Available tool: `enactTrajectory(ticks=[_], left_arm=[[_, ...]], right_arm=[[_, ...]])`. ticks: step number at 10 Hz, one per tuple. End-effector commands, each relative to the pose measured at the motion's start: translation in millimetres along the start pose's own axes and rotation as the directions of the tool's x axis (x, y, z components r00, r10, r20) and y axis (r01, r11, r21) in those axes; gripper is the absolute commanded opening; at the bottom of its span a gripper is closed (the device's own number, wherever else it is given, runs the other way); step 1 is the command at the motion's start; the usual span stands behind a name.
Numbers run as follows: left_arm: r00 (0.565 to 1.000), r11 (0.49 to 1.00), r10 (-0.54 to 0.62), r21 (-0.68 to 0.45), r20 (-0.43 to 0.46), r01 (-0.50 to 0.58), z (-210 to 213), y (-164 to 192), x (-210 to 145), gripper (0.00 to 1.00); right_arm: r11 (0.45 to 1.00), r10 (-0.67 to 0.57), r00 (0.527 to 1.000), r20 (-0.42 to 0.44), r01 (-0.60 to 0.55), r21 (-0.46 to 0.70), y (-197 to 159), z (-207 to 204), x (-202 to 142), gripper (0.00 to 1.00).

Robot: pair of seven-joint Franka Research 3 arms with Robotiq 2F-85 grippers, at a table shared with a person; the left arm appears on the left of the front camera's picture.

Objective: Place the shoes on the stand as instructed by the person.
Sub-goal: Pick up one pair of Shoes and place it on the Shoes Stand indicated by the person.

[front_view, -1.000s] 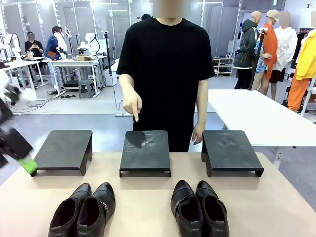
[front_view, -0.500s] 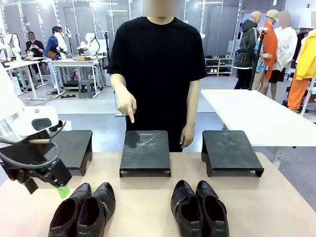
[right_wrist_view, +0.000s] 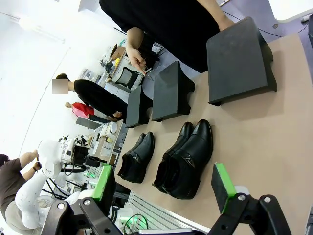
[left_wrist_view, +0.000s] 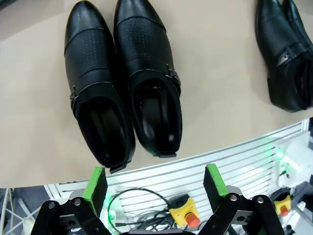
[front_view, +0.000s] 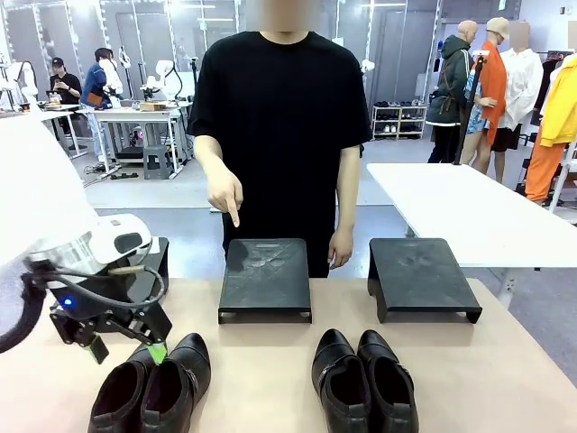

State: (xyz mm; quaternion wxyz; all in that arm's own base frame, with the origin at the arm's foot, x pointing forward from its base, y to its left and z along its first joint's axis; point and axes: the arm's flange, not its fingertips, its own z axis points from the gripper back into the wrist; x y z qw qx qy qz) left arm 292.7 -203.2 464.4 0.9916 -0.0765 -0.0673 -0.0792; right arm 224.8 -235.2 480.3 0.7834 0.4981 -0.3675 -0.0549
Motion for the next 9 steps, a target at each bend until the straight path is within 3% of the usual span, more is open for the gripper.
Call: enactTrajectory(ticks=[1, 5, 9], left_arm=[[0.999, 0.999, 0.053, 0.01, -0.001, -0.052, -38.2, 7.2, -23.7, 1.0], [0.994, 0.994, 0.109, -0.024, -0.015, -0.109, -73.3, 22.5, -32.4, 1.0], [0.99, 0.99, 0.136, 0.029, -0.023, -0.135, -103.5, 39.2, -40.4, 1.0]], right_arm=[[1.0, 0.023, 1.0, 0.01, -0.023, 0.013, -0.1, 0.4, 0.9, 1.0], [1.0, 0.023, 1.0, 0.01, -0.023, 0.013, -0.1, 0.4, 0.9, 1.0], [1.0, 0.023, 1.0, 0.01, -0.023, 0.013, -0.1, 0.4, 0.9, 1.0]])
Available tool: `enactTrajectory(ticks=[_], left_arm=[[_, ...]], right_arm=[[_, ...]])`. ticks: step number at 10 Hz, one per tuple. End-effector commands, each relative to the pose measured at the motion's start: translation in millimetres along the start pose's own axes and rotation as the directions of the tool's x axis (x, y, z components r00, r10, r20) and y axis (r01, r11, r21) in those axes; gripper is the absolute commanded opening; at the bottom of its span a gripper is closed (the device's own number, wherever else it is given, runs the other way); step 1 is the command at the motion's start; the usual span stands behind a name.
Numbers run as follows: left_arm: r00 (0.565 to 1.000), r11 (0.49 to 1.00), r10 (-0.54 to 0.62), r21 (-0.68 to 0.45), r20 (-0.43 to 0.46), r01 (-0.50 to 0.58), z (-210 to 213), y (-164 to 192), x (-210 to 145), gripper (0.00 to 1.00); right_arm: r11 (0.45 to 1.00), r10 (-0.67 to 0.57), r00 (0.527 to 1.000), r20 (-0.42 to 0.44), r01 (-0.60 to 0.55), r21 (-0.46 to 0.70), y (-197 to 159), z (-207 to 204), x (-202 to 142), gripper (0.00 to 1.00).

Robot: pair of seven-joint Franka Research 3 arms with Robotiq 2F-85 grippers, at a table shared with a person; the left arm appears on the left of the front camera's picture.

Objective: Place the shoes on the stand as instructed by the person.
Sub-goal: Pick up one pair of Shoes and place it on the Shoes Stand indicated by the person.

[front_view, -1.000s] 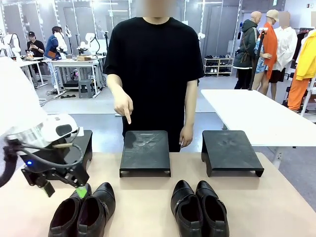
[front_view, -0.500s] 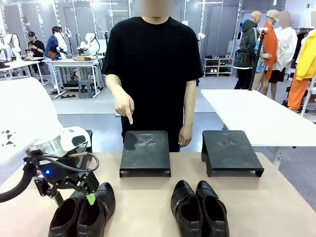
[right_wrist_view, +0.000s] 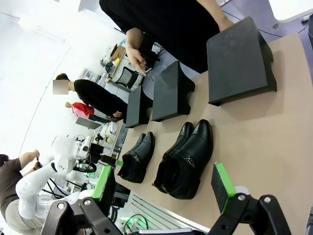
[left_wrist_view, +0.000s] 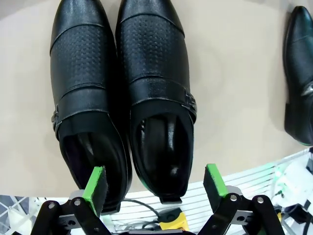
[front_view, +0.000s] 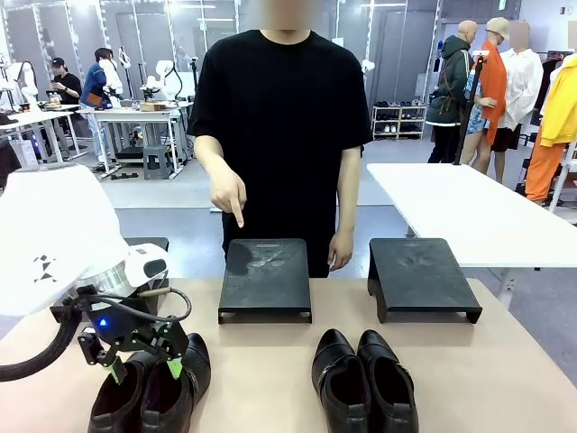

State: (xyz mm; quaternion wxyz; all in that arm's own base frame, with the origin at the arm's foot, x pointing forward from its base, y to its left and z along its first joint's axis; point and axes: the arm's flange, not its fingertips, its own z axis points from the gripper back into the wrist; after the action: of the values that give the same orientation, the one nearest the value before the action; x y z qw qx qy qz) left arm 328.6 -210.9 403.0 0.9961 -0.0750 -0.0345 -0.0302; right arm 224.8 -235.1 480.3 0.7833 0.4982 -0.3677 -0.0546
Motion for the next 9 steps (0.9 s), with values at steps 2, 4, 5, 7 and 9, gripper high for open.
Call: enactTrajectory(ticks=[2, 4, 5, 7, 9], left_arm=[[0.998, 0.997, 0.056, 0.044, 0.027, -0.057, -51.5, 48.6, -63.7, 1.0], [0.996, 0.993, 0.084, 0.075, 0.03, -0.086, -61.6, 62.0, -69.8, 1.0], [0.995, 0.991, 0.093, 0.091, 0.026, -0.095, -66.9, 69.1, -73.4, 1.0], [0.996, 0.993, 0.09, 0.081, 0.019, -0.091, -75.8, 75.7, -79.5, 1.0], [0.997, 0.994, 0.076, 0.081, 0.003, -0.076, -80.4, 73.1, -84.7, 0.81]], right_arm=[[1.0, 0.022, 1.0, 0.01, -0.023, 0.013, -0.2, 0.5, 0.9, 1.0], [1.0, 0.022, 1.0, 0.01, -0.023, 0.013, -0.2, 0.5, 0.9, 1.0], [1.0, 0.022, 1.0, 0.01, -0.023, 0.013, -0.2, 0.5, 0.9, 1.0], [1.0, 0.022, 1.0, 0.01, -0.023, 0.013, -0.2, 0.5, 0.9, 1.0], [1.0, 0.022, 1.0, 0.01, -0.023, 0.013, -0.2, 0.5, 0.9, 1.0]])
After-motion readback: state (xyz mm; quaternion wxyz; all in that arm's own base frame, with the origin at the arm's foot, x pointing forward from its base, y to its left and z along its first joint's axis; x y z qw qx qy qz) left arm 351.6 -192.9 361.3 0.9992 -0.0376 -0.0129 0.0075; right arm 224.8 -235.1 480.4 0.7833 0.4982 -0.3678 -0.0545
